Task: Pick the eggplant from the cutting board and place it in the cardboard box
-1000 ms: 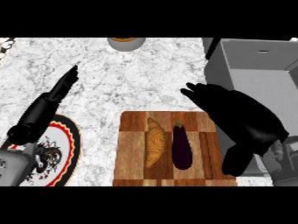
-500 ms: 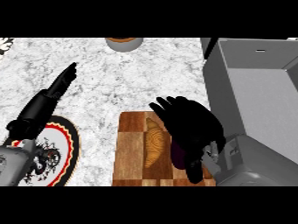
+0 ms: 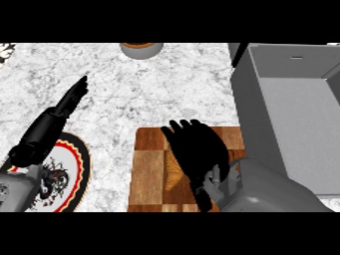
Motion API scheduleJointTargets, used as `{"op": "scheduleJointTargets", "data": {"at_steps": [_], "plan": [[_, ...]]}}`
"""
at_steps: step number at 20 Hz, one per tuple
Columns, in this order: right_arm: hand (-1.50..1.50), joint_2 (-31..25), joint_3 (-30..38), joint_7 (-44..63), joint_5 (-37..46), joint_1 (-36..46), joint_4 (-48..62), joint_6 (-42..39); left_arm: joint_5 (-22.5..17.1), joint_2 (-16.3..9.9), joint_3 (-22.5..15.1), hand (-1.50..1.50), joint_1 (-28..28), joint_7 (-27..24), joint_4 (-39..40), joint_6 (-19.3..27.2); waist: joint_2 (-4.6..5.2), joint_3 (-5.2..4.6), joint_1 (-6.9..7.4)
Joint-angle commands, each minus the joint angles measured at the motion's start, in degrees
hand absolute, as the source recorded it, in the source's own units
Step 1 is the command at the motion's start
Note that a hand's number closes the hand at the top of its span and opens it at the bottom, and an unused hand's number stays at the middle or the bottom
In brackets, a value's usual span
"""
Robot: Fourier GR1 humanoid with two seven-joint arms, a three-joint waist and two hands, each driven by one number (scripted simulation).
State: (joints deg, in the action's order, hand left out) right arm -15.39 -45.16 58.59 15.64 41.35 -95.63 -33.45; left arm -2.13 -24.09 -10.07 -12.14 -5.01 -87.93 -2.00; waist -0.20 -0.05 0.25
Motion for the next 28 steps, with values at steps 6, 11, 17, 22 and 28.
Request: {"op": "scheduleJointTargets", "data": {"at_steps": [6,11,17,22,28], "plan": [[-1.50,3.65,-0.80,2.50,9.85,-2.09,7.29,-1.13,1.08,0.73,1.48,0.00,0.49,0.84,-1.22,-1.54,0.15,0.05,0.17],[-1.50,3.80,-2.42,-0.27,14.92,-5.60,7.68,-2.51,1.59,1.87,2.52,0.00,0.93,0.23,-0.10,-2.39,0.17,0.04,-0.14],[-1.50,6.69,0.88,0.37,18.71,-6.88,7.53,-5.15,1.99,0.78,5.16,0.00,1.56,-3.47,1.19,-5.78,0.16,0.03,-0.25],[-1.50,6.69,2.01,-8.64,24.64,-11.05,12.40,-1.97,2.58,2.51,6.46,0.00,-1.16,0.48,0.86,-6.65,0.21,0.05,-0.20],[-1.50,11.12,2.03,-7.22,28.98,-14.18,13.54,-3.55,4.46,3.64,7.66,0.00,1.89,-3.16,1.66,-7.18,0.19,0.04,-0.21]]}}
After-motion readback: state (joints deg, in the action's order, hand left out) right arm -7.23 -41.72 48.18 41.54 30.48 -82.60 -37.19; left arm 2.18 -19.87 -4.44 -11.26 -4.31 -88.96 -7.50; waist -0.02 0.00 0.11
